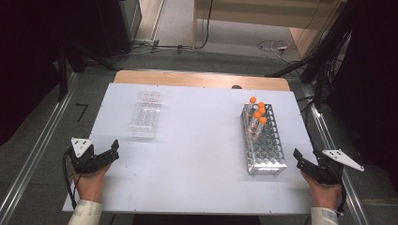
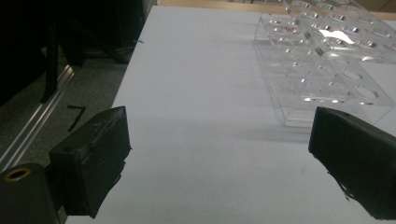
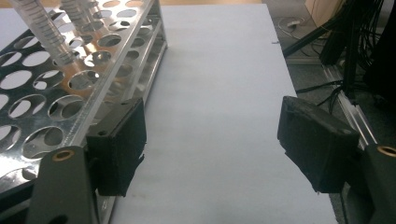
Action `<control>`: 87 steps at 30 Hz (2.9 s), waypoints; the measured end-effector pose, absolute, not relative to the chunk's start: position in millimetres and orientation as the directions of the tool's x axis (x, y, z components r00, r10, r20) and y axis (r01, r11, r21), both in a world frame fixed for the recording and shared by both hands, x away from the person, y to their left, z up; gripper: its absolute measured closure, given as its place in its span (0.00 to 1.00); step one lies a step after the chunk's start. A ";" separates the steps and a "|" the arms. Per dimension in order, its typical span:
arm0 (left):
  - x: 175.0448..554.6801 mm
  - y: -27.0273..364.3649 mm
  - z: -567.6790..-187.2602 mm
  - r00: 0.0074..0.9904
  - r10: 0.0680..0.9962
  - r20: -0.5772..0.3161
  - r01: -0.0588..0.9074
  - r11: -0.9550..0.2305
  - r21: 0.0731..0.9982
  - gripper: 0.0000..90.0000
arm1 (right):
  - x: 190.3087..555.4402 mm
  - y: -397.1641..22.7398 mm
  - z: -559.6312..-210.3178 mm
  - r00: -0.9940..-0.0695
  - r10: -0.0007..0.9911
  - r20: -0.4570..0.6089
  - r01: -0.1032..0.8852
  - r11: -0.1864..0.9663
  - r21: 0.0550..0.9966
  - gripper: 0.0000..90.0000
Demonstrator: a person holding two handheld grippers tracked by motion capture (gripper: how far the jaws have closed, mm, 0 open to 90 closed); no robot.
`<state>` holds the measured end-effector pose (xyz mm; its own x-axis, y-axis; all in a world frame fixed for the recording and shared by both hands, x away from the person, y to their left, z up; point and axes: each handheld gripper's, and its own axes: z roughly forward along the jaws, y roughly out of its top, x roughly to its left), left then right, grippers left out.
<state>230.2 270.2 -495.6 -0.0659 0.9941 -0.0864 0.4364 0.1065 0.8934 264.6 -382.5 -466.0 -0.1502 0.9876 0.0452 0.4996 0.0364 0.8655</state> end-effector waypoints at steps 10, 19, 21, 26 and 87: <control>232.5 263.8 -496.5 -0.044 0.994 -0.096 0.456 0.105 0.884 0.06 | 268.0 -375.3 -460.7 -0.181 0.983 0.044 0.491 0.051 0.870 0.25; 231.7 263.1 -495.6 -0.046 0.994 -0.097 0.450 0.108 0.886 0.06 | 273.2 -363.6 -452.3 -0.216 0.975 0.052 0.480 0.059 0.875 0.24; 231.3 262.8 -495.4 -0.046 0.994 -0.094 0.450 0.105 0.887 0.06 | 274.3 -359.2 -447.3 -0.223 0.973 0.055 0.473 0.058 0.879 0.23; 231.2 261.6 -495.0 -0.042 0.995 -0.094 0.450 0.103 0.887 0.06 | 280.4 -343.2 -441.6 -0.278 0.959 0.046 0.463 0.092 0.881 0.25; 232.2 260.9 -496.9 -0.040 0.996 -0.082 0.460 0.091 0.883 0.06 | 352.3 -268.6 -430.0 -0.411 0.912 -0.008 0.580 0.268 0.770 0.80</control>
